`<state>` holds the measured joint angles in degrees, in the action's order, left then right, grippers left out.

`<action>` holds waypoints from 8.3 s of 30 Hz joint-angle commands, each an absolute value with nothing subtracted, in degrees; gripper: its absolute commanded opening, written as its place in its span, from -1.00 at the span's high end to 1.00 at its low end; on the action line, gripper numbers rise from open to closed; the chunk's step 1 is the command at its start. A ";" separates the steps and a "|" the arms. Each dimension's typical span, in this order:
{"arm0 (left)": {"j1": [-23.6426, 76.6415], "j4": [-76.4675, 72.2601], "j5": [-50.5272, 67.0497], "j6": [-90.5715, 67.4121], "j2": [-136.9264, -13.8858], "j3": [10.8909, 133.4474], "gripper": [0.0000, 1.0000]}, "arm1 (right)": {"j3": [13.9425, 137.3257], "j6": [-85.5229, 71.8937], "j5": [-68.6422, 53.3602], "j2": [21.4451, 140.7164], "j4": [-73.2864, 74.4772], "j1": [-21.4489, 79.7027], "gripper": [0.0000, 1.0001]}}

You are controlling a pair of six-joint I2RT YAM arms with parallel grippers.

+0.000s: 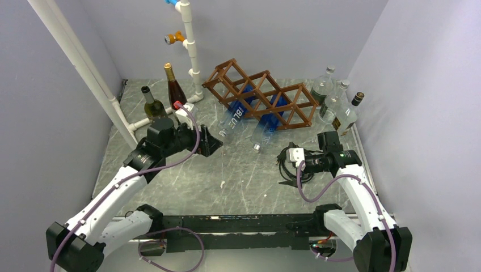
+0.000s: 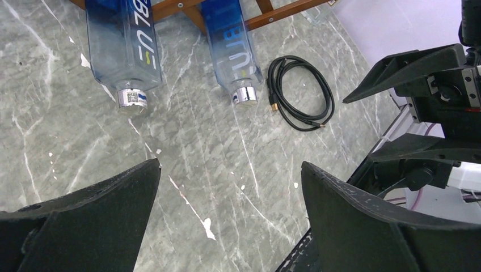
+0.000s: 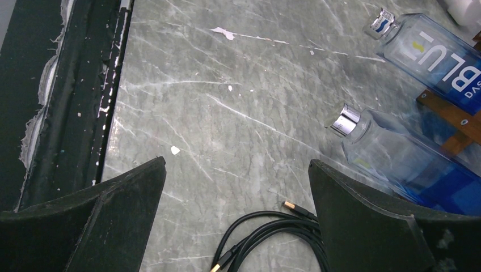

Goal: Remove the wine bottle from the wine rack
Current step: Pick up the wine bottle from the wine rack, then place the wine bottle at the center of the board.

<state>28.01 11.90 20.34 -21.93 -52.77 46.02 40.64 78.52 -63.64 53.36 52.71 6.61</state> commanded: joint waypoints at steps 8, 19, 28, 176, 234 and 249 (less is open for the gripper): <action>32.30 10.20 14.34 -19.44 -56.59 49.63 -0.99 | 42.54 79.85 -66.44 53.38 52.56 6.06 -0.99; 34.20 6.05 12.13 -19.05 -60.73 50.45 -0.99 | 42.58 79.80 -66.53 53.27 52.47 5.86 -0.99; 36.55 5.06 10.05 -16.89 -66.13 53.19 -0.99 | 42.46 79.85 -66.47 53.29 52.56 5.78 -0.99; 56.37 -1.16 -45.73 14.00 -76.01 46.52 1.00 | 42.38 80.62 -67.06 53.09 53.26 5.29 -0.99; 56.88 31.09 8.59 -6.88 -51.97 53.24 1.00 | 60.20 67.14 -65.40 74.65 49.55 25.58 -0.99; 56.87 25.75 16.90 -7.55 -57.39 53.96 1.00 | 54.32 61.19 -64.67 80.61 41.85 30.36 -0.99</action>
